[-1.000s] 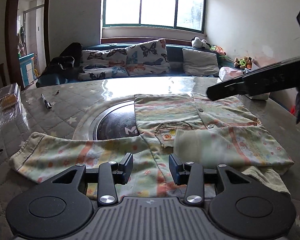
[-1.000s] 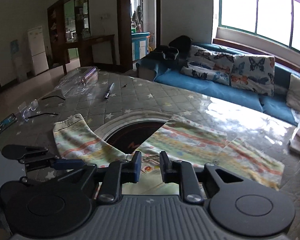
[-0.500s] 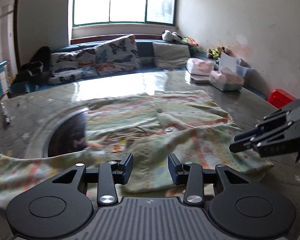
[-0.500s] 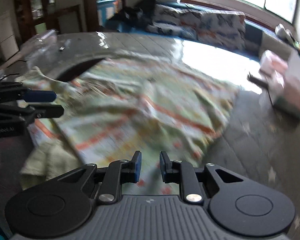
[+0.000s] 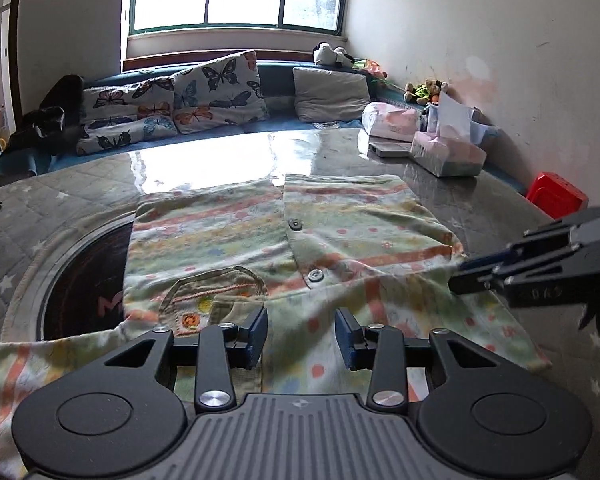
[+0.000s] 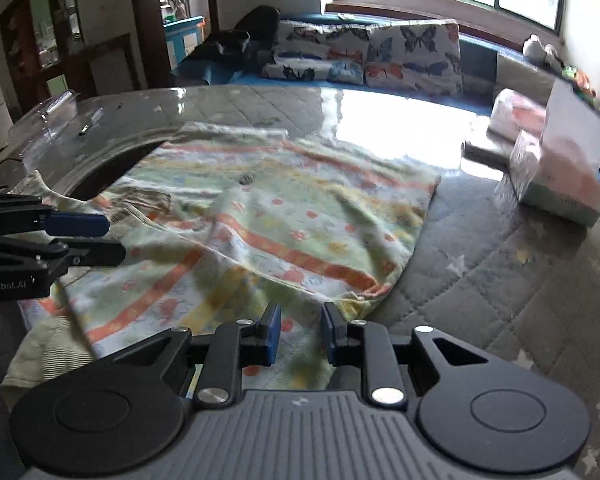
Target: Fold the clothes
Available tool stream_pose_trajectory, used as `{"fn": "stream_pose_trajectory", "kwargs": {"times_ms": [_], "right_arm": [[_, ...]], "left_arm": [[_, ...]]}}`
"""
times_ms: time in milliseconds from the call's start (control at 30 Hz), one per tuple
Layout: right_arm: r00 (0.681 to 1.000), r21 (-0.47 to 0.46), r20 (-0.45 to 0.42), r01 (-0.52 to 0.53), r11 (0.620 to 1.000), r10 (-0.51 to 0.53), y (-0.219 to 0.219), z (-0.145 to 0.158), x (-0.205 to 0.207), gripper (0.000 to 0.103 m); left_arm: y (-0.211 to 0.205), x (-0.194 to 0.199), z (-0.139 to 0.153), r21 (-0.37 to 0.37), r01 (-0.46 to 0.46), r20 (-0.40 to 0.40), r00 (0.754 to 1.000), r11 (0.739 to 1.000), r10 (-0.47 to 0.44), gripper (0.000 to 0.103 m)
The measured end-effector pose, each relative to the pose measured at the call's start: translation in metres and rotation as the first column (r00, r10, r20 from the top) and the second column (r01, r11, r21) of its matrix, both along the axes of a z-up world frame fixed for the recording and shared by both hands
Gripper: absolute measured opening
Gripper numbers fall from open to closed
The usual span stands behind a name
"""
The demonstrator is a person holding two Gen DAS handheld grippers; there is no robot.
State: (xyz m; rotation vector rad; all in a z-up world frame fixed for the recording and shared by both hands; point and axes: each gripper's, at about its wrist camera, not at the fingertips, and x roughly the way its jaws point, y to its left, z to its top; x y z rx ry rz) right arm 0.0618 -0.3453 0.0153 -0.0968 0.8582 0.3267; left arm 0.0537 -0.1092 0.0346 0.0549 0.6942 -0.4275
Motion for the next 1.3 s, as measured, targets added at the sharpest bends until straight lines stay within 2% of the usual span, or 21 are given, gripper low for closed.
{"fn": "stream_pose_trajectory", "kwargs": {"times_ms": [167, 467, 600, 667, 733, 833, 933, 1067, 1133, 1200, 1300], "right_arm": [[1.0, -0.004, 0.016, -0.01, 1.0, 0.01, 0.004, 0.005, -0.003, 0.023], [0.99, 0.017, 0.056, -0.128, 0.992, 0.127, 0.048, 0.018, 0.006, 0.027], [0.981, 0.015, 0.041, -0.19, 0.982, 0.189, 0.073, 0.009, 0.007, 0.029], [0.976, -0.004, 0.025, -0.214, 0.977, 0.214, 0.082, 0.002, 0.007, 0.034], [0.974, -0.027, 0.025, -0.223, 0.975, 0.223, 0.089, -0.002, 0.006, 0.035], [0.975, -0.026, 0.03, -0.22, 0.975, 0.221, 0.089, 0.002, 0.004, 0.035], [0.974, -0.024, 0.036, -0.223, 0.975, 0.224, 0.088, 0.006, 0.002, 0.035], [0.973, -0.019, 0.039, -0.227, 0.974, 0.227, 0.088, 0.01, -0.002, 0.035], [0.972, -0.017, 0.041, -0.23, 0.973, 0.23, 0.088, 0.011, -0.005, 0.035], [0.971, -0.015, 0.043, -0.235, 0.972, 0.235, 0.089, 0.012, -0.006, 0.035], [0.97, -0.015, 0.044, -0.238, 0.971, 0.238, 0.09, 0.013, -0.008, 0.035]], "left_arm": [[0.003, 0.015, -0.015, -0.017, -0.023, -0.056, 0.998, 1.0, 0.022, 0.035], [0.036, 0.007, 0.003, -0.064, -0.129, -0.029, 0.991, 0.99, 0.127, 0.036], [0.068, -0.003, 0.007, -0.06, -0.235, -0.022, 0.972, 0.97, 0.234, 0.038], [0.088, -0.01, 0.008, -0.052, -0.302, -0.017, 0.953, 0.952, 0.302, 0.038], [0.109, -0.015, 0.008, -0.039, -0.374, -0.009, 0.927, 0.926, 0.374, 0.038], [0.141, -0.023, 0.007, -0.003, -0.493, 0.021, 0.87, 0.87, 0.493, 0.038], [0.172, -0.029, 0.005, 0.033, -0.618, 0.058, 0.786, 0.786, 0.615, 0.038], [0.213, -0.03, 0.0, 0.037, -0.734, 0.047, 0.679, 0.678, 0.733, 0.038], [0.228, -0.029, -0.003, 0.037, -0.772, 0.036, 0.635, 0.634, 0.772, 0.038], [0.24, -0.028, -0.007, 0.037, -0.795, 0.023, 0.606, 0.605, 0.795, 0.038], [0.253, -0.025, -0.012, 0.02, -0.81, -0.019, 0.586, 0.586, 0.81, 0.037]]}}
